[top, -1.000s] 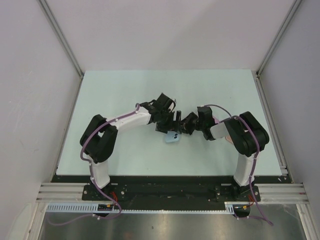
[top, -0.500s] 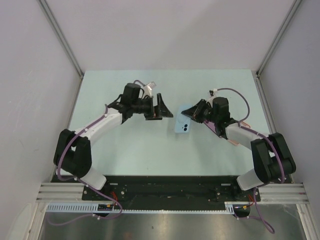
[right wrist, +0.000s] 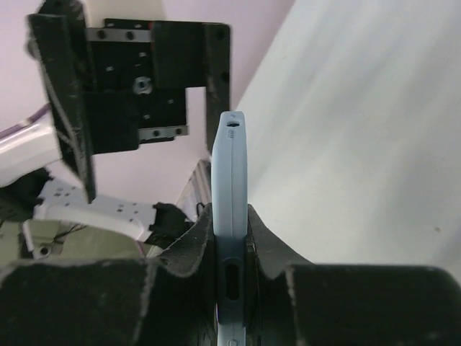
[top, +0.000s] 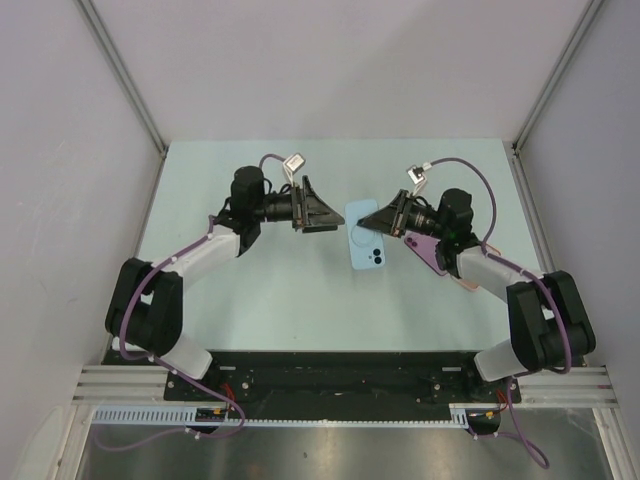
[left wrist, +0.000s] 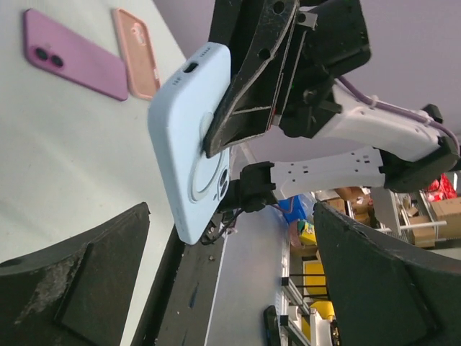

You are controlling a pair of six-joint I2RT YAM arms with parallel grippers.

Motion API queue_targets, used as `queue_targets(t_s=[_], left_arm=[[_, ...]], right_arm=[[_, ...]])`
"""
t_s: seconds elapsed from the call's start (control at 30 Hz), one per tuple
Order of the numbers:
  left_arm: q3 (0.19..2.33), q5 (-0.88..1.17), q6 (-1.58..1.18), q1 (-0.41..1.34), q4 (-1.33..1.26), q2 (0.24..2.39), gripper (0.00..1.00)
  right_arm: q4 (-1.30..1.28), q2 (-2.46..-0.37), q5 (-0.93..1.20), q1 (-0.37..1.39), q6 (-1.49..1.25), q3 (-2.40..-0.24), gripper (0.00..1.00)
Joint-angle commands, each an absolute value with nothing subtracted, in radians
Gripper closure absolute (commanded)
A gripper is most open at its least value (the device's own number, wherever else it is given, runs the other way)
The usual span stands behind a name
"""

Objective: Take the phone out of the phone case
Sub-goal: Adjust the phone.

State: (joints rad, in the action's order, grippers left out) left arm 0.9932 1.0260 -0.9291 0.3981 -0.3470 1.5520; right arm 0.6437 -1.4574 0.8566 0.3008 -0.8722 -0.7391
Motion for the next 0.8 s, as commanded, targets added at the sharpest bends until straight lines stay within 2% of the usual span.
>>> queue_targets(t_s=[0.0,0.27,0.4,0.53,0.77], left_arm=[[0.980,1.106,-1.002,0.402,-0.512,1.532,0.02],[1.009,1.098,-1.023,0.428,-0.549,1.554,0.11],[1.043,1.095,-1.000,0.445,-0.510,1.566,0.18],[1.051,1.085,-0.986,0.454,-0.489,1.582,0.33],[1.058,1.063,-0.999,0.457,-0.482,1.594,0.52]], right_arm=[[1.021,-1.491,1.034,0.296,-1.070,-0.741,1.00],[1.573,-1.679,1.074,0.322,-1.443,-0.732,1.00],[1.585,-1.735,1.063,0.333,-1.476,-0.732,1.00],[1.585,-1.733,1.054,0.342,-1.473,-0.732,1.00],[1.583,-1.735,1.061,0.350,-1.468,-0.732,1.00]])
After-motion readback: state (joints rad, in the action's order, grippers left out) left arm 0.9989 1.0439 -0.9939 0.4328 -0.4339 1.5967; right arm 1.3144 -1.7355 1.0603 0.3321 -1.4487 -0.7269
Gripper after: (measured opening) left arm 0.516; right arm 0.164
